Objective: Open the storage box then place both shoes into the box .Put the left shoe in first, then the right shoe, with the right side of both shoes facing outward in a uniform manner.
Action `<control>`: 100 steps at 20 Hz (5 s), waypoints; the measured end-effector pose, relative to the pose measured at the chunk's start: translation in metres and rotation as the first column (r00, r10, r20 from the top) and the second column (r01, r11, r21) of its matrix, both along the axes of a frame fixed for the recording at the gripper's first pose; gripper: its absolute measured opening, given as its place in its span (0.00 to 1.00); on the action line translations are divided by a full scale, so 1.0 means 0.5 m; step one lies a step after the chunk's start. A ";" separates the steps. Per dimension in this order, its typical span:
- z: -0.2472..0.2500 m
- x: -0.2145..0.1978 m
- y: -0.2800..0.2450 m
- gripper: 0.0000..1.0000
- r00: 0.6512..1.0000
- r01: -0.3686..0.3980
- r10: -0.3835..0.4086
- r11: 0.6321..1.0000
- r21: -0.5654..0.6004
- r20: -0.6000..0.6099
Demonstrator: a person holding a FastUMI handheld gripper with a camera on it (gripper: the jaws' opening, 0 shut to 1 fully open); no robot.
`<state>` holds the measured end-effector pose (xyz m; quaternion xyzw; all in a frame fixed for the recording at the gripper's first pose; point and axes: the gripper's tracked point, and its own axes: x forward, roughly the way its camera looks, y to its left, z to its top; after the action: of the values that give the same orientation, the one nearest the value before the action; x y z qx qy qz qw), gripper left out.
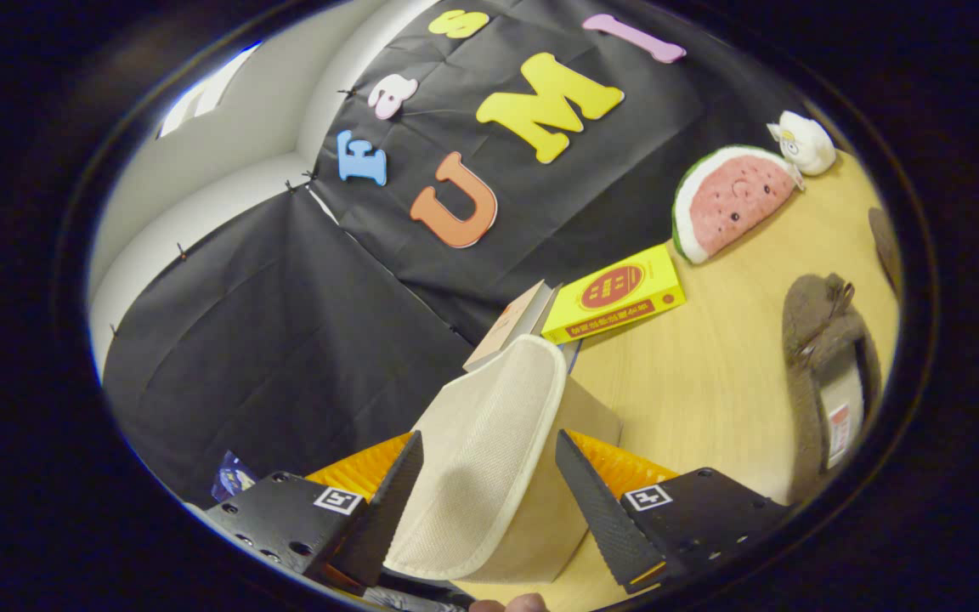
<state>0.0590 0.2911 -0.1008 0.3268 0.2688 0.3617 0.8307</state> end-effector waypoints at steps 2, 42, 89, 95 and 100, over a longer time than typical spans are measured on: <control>0.006 -0.004 0.004 0.95 0.998 -0.013 0.016 0.998 0.064 -0.053; 0.387 -0.117 0.474 0.09 0.956 -0.161 0.203 0.967 -0.197 0.212; 0.223 0.067 -0.488 0.95 0.835 0.492 -0.209 0.696 -0.523 0.508; 0.056 0.092 -0.482 0.95 0.911 0.404 -0.241 0.685 -0.607 0.335; -0.039 0.106 -0.490 0.96 0.934 0.352 -0.292 0.648 -0.676 0.206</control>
<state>0.1121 0.0460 -0.1204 0.0140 0.2905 0.0913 0.9524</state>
